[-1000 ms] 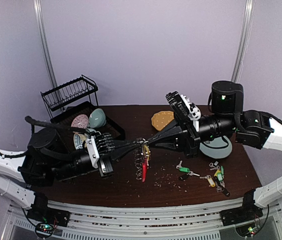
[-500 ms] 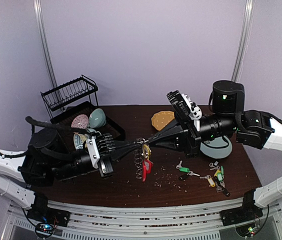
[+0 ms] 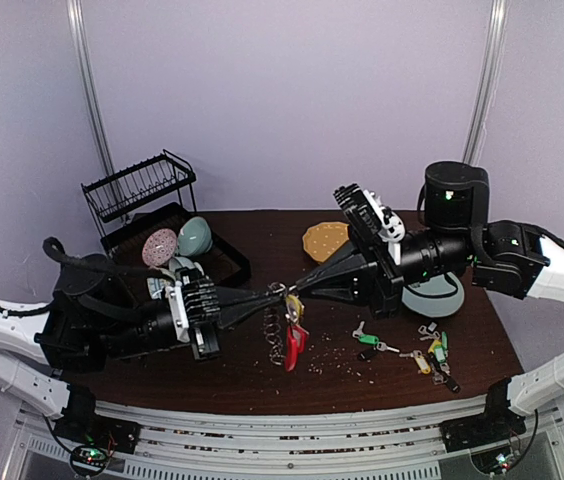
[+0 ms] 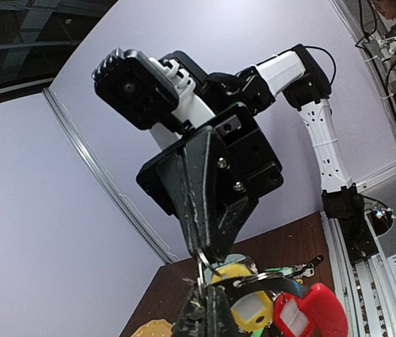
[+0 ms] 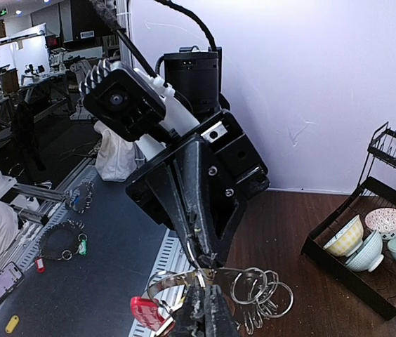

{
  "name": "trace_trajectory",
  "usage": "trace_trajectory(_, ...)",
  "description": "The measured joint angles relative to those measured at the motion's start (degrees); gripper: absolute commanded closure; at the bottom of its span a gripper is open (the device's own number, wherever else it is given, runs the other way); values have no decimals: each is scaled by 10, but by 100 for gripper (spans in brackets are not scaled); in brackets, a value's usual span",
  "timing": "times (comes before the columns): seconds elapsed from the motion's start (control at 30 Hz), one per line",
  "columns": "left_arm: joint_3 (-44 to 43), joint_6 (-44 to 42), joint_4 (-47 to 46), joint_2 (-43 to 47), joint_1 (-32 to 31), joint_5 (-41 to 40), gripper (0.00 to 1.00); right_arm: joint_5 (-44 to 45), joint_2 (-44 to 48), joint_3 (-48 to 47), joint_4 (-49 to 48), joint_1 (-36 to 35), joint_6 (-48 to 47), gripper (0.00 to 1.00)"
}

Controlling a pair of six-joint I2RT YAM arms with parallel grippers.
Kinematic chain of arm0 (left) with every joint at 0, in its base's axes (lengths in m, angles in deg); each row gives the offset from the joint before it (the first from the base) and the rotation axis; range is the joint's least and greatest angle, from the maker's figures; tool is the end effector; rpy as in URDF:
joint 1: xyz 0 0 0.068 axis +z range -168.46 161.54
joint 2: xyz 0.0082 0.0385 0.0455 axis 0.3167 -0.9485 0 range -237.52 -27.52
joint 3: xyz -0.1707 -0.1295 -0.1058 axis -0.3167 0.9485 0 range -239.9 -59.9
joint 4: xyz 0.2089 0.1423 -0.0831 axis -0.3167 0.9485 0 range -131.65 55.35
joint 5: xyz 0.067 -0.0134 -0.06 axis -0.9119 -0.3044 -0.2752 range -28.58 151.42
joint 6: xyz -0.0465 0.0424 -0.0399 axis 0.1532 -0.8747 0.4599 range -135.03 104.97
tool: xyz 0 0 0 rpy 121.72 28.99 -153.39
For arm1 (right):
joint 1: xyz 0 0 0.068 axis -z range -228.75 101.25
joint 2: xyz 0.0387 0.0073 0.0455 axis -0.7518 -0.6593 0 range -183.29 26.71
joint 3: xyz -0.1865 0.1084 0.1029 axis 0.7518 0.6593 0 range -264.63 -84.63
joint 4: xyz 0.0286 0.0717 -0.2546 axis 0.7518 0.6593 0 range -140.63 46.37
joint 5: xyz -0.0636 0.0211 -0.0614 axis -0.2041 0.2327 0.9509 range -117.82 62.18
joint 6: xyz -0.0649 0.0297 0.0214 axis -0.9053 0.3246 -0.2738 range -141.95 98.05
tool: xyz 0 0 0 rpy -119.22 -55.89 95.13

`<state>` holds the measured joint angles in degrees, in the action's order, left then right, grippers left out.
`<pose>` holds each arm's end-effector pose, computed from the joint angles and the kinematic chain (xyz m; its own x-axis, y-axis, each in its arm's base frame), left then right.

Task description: Put the keys on the keyring

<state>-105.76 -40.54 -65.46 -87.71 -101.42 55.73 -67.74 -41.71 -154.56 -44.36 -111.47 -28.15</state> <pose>0.0427 -0.2945 0.3309 0.4385 -0.0532 -0.8971 0.8717 0.2682 0.4102 0.1044 0.2900 0.3828 0.0675 -0.0499 -0.9965 -0.9732 -0.2235 -0.0547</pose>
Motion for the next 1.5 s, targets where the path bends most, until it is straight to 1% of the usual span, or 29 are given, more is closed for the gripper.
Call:
trace_trajectory(0.2, 32, -21, -37, 10, 0, 33, 100, -9, -5, 0, 12, 0, -1, 100)
trace_trajectory(0.33, 36, -37, -54, 11, -1, 54, 100, -8, -13, 0, 16, 1, -1, 100)
trace_trajectory(0.6, 35, -46, -61, 7, -1, 53, 100, -8, -14, 0, 25, 1, -7, 100)
trace_trajectory(0.8, 35, -44, -47, 7, -1, 20, 100, -4, 3, 0, 38, 10, -14, 100)
trace_trajectory(0.9, 35, -40, -25, 11, -1, -20, 100, -3, 17, 11, 47, 31, -10, 100)
trace_trajectory(1.0, 35, -36, 3, 19, -1, -71, 100, 6, 26, 58, 46, 62, 7, 100)
trace_trajectory(1.07, 35, -33, 30, 26, -1, -99, 100, 27, 23, 104, 47, 77, 30, 100)
trace_trajectory(1.17, 34, -19, 72, 38, 7, -132, 100, 63, -12, 162, 48, 88, 68, 100)
trace_trajectory(1.27, 35, 2, 96, 50, 24, -139, 100, 75, -63, 203, 37, 88, 108, 100)
trace_trajectory(1.4, 43, 29, 96, 70, 36, -135, 100, 78, -128, 246, 0, 88, 167, 100)
trace_trajectory(1.5, 50, 42, 94, 74, 36, -129, 100, 75, -183, 258, -22, 91, 202, 100)
